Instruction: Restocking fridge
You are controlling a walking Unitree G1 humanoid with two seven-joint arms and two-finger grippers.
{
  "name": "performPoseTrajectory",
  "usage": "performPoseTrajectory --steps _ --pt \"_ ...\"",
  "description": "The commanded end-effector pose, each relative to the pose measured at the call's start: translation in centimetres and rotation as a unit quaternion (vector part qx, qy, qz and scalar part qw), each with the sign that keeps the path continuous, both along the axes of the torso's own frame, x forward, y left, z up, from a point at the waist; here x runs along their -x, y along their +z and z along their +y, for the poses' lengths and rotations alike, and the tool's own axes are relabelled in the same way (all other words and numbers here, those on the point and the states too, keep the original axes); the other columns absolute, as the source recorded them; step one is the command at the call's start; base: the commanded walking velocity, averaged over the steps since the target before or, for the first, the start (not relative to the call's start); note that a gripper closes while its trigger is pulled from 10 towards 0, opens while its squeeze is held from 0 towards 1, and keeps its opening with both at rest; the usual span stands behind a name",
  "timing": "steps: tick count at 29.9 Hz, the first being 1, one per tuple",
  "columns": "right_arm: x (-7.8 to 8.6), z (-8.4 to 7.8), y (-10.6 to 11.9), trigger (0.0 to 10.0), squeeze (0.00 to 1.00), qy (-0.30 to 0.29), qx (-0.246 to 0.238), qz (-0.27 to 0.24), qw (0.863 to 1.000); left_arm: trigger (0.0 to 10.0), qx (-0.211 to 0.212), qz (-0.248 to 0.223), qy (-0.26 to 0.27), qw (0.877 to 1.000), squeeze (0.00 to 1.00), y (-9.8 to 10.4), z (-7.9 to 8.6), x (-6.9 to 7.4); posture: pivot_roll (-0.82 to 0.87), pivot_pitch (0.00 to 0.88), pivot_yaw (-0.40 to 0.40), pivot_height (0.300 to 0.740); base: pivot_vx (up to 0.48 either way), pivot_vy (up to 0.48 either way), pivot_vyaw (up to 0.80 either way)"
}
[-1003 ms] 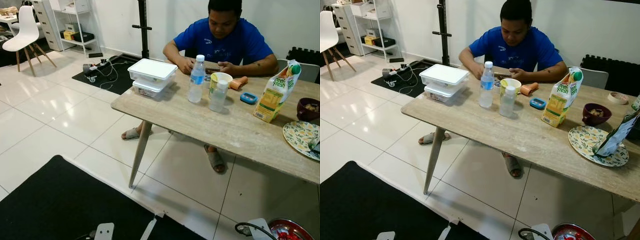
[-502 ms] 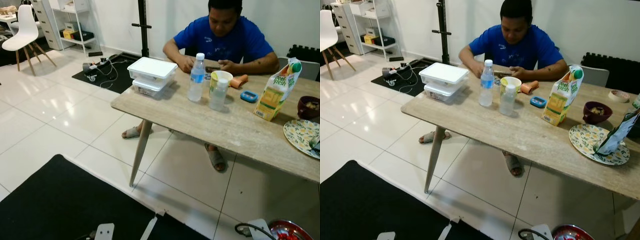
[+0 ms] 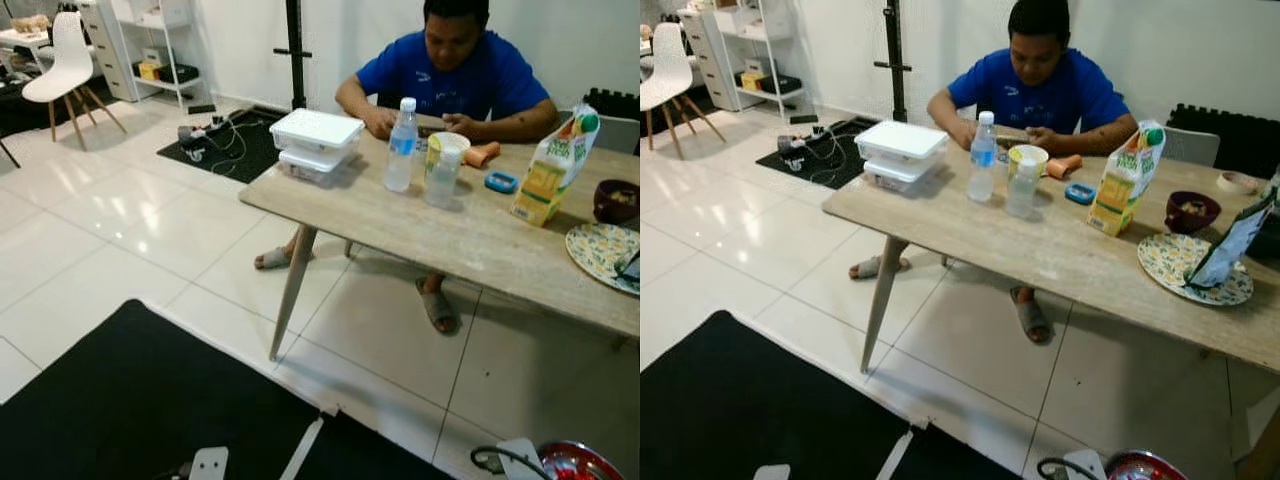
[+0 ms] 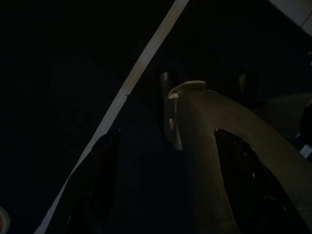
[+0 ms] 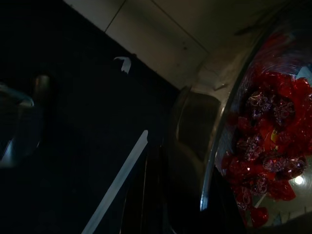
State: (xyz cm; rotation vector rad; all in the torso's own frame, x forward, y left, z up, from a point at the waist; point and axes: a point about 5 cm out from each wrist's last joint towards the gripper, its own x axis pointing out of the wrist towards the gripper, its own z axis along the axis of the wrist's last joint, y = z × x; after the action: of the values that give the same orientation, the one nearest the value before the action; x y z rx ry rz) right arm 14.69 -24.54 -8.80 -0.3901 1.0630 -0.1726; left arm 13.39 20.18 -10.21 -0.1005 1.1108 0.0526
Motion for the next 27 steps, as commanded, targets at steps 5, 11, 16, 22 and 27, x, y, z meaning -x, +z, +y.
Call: performPoseTrajectory --steps 5,11,16,22,27 --pt "-0.33 -0.26 0.2 10.0 0.0 0.003 0.005 -0.003 1.0 10.0 -0.002 0.014 -0.005 1.0 0.0 -0.26 0.02 0.77 -0.02 0.005 -0.027 0.74 -0.315 0.0 0.0" --pt "-0.26 -0.27 0.17 10.0 0.0 0.003 0.004 -0.002 1.0 10.0 -0.003 0.013 -0.008 1.0 0.0 -0.23 0.15 0.78 -0.02 0.003 -0.025 0.74 -0.319 0.0 0.0" --pt "-0.19 -0.21 0.12 10.0 0.0 0.002 0.001 -0.001 1.0 10.0 -0.005 0.013 -0.009 1.0 0.0 -0.2 0.31 0.77 -0.02 0.0 -0.025 0.74 -0.317 0.0 0.0" --pt "-0.04 -0.24 0.05 10.0 0.0 -0.004 -0.004 0.003 1.0 10.0 -0.004 0.013 -0.011 1.0 0.0 -0.22 0.22 0.77 -0.02 0.0 -0.025 0.74 -0.317 0.0 0.0" --pt "0.1 -0.24 -0.01 10.0 0.0 -0.004 -0.006 0.009 1.0 10.0 -0.002 0.013 -0.011 1.0 0.0 -0.24 0.02 0.73 -0.02 0.001 -0.024 0.74 -0.316 0.0 -0.71"
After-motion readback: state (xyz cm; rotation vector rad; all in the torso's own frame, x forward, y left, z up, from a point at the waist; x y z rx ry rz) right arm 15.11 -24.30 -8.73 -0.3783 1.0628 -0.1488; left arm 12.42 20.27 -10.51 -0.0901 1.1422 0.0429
